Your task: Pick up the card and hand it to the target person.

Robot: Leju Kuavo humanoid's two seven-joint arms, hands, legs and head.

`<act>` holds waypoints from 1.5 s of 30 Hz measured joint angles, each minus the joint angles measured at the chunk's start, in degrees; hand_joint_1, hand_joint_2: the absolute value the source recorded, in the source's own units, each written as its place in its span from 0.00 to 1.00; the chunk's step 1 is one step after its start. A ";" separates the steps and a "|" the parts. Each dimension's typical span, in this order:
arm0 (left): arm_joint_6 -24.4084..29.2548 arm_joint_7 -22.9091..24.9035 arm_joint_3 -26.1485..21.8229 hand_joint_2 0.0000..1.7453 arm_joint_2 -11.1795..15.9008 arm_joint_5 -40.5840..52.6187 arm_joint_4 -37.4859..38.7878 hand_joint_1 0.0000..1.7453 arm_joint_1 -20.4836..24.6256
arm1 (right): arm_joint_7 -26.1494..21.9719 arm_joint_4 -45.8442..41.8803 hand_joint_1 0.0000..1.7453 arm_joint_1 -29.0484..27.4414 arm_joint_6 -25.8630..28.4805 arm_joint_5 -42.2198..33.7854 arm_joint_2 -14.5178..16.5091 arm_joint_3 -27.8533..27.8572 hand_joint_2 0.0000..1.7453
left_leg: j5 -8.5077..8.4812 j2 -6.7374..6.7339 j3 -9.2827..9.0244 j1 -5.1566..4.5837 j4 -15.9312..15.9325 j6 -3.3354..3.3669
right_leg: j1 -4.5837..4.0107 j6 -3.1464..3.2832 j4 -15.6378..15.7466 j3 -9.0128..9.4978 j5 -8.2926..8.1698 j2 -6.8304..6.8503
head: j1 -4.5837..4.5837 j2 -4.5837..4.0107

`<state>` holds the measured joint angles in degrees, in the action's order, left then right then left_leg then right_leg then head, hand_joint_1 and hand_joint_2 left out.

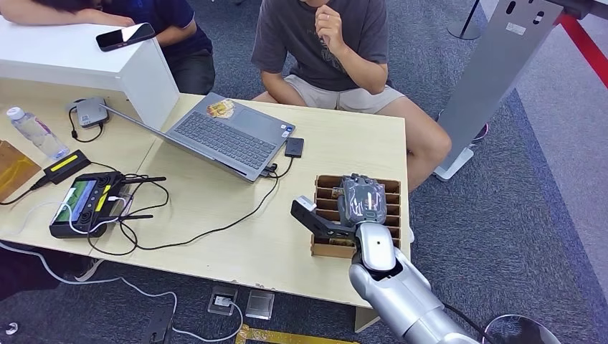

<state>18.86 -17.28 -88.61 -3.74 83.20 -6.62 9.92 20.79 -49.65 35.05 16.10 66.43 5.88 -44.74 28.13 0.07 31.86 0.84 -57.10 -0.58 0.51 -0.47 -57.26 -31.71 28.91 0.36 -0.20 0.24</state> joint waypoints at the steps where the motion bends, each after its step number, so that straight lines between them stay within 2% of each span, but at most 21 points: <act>1: -0.01 0.03 0.00 0.00 0.00 0.08 0.00 0.00 0.00 | 0.01 0.01 0.77 0.04 0.02 -0.05 0.02 0.01 1.00 | 0.00 0.00 0.00 0.00 0.00 0.00 | 0.00 0.00 0.00 0.00 0.00 0.00 | -0.01 0.00; 10: -0.19 0.08 0.00 0.00 0.00 0.71 0.00 0.00 0.00 | 0.09 -0.05 0.91 0.23 0.34 -0.61 0.01 0.25 1.00 | 0.00 0.00 0.02 0.00 0.00 0.00 | 0.00 0.00 0.00 -0.02 0.00 0.00 | 0.00 0.00; 20: -0.17 0.27 0.00 0.00 0.00 0.30 0.00 0.00 -0.02 | -0.02 -4.80 0.89 -0.47 -2.54 -2.97 -0.86 0.45 1.00 | 0.00 -0.01 0.02 0.00 0.00 0.00 | 0.00 0.00 0.00 -0.04 0.00 -0.01 | -0.04 0.00; 29: 0.09 0.40 0.00 0.00 -0.01 -0.57 0.00 0.00 -0.04 | -3.60 -12.97 0.89 -1.02 -5.92 -17.70 -2.16 2.23 1.00 | 0.00 -0.01 0.03 0.00 0.00 0.00 | 0.00 0.00 0.00 -0.05 0.00 -0.01 | 0.01 0.00; 34: 0.09 0.40 0.00 0.00 -0.04 -0.64 0.00 0.00 -0.05 | -3.54 -17.78 0.88 -1.13 -6.18 -22.10 -3.58 3.32 1.00 | 0.00 -0.01 0.02 0.00 -0.01 0.00 | 0.00 0.00 0.00 -0.05 0.00 -0.01 | -0.02 0.00; 40: 0.02 0.37 0.00 0.00 -0.15 -0.42 0.00 0.00 -0.07 | -2.59 -23.56 0.91 -1.29 -5.39 -23.27 -6.09 4.89 1.00 | 0.00 -0.01 0.02 0.00 -0.01 0.00 | 0.00 0.00 0.01 -0.05 0.00 -0.02 | 0.01 0.00; 45: -0.24 0.22 0.00 0.00 -0.18 0.46 0.00 0.00 -0.12 | -2.19 -28.27 0.89 -1.44 -2.11 -20.22 -8.04 6.60 1.00 | 0.00 -0.01 0.03 0.00 -0.02 0.00 | 0.00 0.00 0.01 -0.05 0.00 -0.02 | 0.01 0.00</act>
<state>18.62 -17.05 -88.61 -3.92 83.66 -6.62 9.80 18.60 -77.92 33.61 13.99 46.22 -2.16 -38.14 28.13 0.06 31.89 0.83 -57.12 -0.58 0.51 -0.47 -57.26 -31.76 28.91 0.34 -0.19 0.24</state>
